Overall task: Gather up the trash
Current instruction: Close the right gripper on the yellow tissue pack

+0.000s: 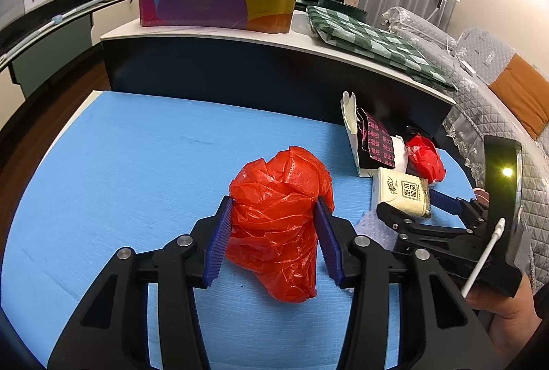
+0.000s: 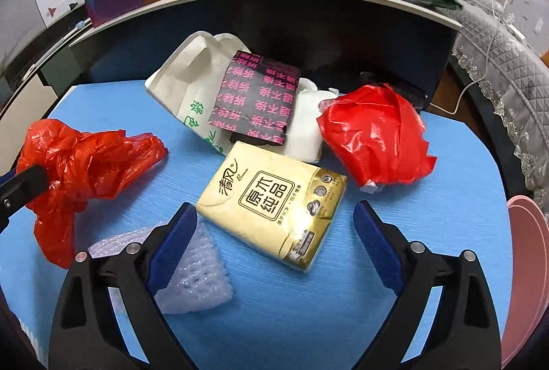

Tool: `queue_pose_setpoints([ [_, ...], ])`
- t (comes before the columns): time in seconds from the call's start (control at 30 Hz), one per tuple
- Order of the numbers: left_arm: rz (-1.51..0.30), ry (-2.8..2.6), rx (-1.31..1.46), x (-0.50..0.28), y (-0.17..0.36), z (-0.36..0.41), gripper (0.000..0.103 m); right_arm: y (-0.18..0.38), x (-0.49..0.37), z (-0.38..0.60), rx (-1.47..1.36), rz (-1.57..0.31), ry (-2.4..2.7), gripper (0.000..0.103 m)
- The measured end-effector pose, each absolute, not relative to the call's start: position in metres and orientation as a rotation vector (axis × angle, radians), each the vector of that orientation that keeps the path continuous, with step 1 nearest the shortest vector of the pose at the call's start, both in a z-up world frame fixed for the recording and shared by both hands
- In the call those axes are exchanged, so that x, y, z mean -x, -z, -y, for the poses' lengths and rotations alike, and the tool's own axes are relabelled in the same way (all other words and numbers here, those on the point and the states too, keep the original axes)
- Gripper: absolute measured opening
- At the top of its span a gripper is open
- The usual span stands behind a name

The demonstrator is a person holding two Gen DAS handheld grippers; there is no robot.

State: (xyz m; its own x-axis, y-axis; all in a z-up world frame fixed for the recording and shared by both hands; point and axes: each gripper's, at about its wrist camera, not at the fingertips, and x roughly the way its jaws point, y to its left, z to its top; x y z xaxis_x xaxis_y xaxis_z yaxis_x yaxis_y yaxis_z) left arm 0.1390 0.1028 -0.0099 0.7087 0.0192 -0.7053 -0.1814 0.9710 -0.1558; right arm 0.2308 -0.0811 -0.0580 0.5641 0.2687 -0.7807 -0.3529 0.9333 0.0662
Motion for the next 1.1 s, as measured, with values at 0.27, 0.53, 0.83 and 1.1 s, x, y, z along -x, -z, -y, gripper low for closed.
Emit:
queue_pose_setpoints([
  [0.27,-0.763,-0.111,0.231,-0.138,0.005,-0.103,0.047,0.051,-0.222,0.085,0.106,-0.891,-0.391,0.052],
  [0.53,-0.752,-0.104,0.23,-0.13,0.0,-0.101,0.047,0.041,-0.207,0.097,0.079,-0.894,-0.427,0.01],
  [0.83,-0.734,-0.099,0.227,-0.121,-0.009,-0.094,0.047,0.029,-0.2,0.095,0.044,-0.849,-0.408,0.083],
  [1.1,-0.734,-0.125,0.243,-0.121,-0.005,-0.11,0.047,0.039,-0.219,0.069,0.091,-0.851,-0.38,0.095],
])
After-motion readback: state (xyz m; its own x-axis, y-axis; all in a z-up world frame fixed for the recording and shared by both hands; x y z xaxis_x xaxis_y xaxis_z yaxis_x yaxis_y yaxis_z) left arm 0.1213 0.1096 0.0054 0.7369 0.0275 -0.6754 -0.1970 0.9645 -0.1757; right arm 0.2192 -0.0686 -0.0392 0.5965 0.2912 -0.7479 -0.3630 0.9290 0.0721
